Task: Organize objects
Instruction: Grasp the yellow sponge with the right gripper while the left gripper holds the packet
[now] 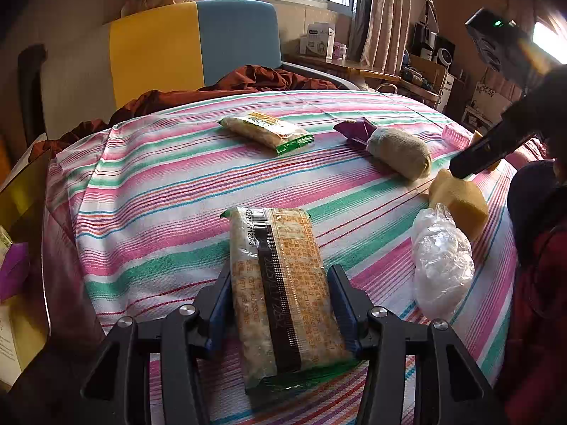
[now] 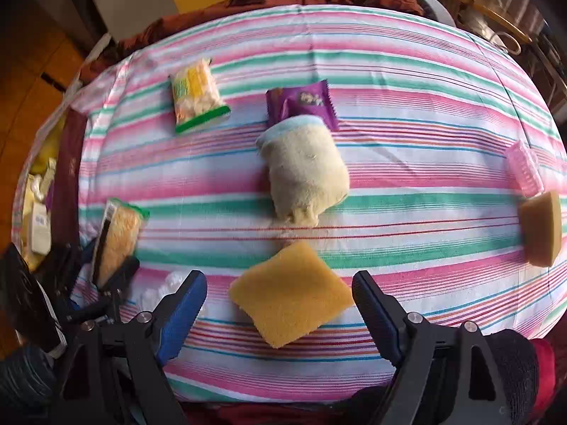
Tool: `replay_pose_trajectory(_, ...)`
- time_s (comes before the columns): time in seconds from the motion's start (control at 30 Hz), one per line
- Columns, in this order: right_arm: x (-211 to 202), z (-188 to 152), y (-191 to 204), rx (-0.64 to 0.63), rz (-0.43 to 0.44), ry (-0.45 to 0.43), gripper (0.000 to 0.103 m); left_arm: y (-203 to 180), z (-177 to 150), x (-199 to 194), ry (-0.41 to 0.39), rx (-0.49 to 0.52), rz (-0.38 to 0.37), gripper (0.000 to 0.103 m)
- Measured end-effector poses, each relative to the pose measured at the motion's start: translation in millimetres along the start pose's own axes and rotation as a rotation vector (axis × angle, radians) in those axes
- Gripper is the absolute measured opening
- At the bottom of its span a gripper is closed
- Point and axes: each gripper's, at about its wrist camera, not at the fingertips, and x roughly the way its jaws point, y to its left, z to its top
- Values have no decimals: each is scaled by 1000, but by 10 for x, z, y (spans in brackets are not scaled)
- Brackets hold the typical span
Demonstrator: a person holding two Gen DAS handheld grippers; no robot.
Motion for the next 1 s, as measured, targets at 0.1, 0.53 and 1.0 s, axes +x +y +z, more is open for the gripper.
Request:
replay_pose_trajectory(0.1,134,-37,151,-82,-61,57,87,3,1,1,0,-1,-1,52)
replay_pose_trajectory(0.53,52,-121,-62,33,-96,-65,58,2,5,6,1,3,3,51)
replay_pose_trajectory(1.0,-275,-240,-189,149,9,-276,57,4,2,-152,30,-48,11,47)
